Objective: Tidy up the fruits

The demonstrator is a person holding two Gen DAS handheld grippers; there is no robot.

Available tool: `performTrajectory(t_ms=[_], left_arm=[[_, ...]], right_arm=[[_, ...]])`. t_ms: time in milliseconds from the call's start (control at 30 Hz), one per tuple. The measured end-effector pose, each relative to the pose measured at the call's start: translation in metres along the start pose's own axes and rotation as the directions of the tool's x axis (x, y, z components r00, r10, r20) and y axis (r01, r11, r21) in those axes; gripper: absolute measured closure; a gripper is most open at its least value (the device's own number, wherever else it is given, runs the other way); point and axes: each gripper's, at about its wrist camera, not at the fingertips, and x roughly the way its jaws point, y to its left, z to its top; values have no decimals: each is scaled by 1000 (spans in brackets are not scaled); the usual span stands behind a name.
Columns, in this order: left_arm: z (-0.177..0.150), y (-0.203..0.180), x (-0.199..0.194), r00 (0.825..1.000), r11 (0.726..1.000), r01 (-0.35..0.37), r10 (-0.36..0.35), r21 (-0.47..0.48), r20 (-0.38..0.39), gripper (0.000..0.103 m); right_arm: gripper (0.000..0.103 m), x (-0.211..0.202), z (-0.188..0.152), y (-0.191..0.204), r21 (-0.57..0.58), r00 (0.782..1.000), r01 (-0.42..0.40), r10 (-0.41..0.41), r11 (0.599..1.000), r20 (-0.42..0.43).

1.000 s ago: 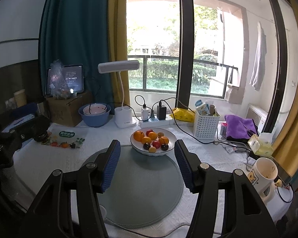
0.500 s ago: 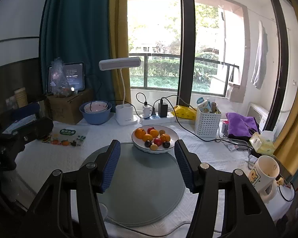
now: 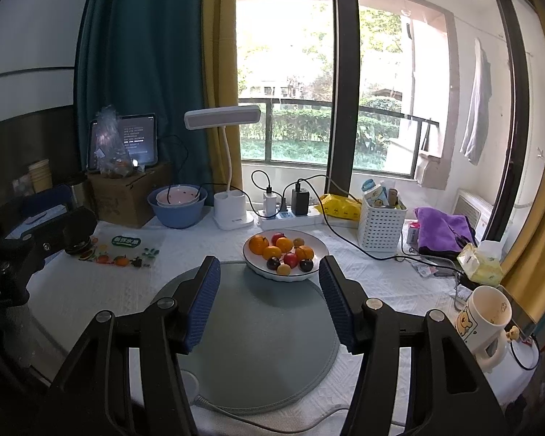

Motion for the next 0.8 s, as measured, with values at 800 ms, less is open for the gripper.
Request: performTrajectory(t_ms=[800], left_arm=[[-2, -5, -3, 1000, 1000, 8, -8, 9, 1, 7]], right_arm=[[43, -3, 0, -1, 5, 1000, 3, -3, 1000, 3]])
